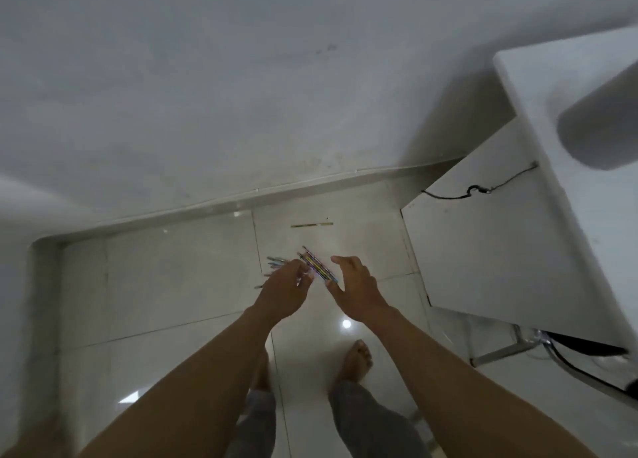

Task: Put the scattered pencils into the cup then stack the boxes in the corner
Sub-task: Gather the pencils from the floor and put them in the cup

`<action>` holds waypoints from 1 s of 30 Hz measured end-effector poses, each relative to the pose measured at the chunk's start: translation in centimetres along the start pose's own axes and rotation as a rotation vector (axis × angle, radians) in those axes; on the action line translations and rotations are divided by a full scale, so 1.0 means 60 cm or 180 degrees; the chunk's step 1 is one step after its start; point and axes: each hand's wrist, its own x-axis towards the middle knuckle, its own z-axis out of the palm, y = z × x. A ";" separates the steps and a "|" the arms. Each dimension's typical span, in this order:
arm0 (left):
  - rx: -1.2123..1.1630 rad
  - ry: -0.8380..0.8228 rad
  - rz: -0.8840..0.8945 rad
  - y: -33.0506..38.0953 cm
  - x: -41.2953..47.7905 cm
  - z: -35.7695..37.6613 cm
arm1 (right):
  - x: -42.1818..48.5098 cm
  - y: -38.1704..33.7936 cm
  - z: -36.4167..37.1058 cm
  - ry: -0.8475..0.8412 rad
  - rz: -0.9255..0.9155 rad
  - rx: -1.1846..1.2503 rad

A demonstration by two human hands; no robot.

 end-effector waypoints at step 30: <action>0.1153 0.0151 0.0438 -0.602 0.570 0.392 | 0.729 0.348 0.529 0.0247 -0.0555 -0.1413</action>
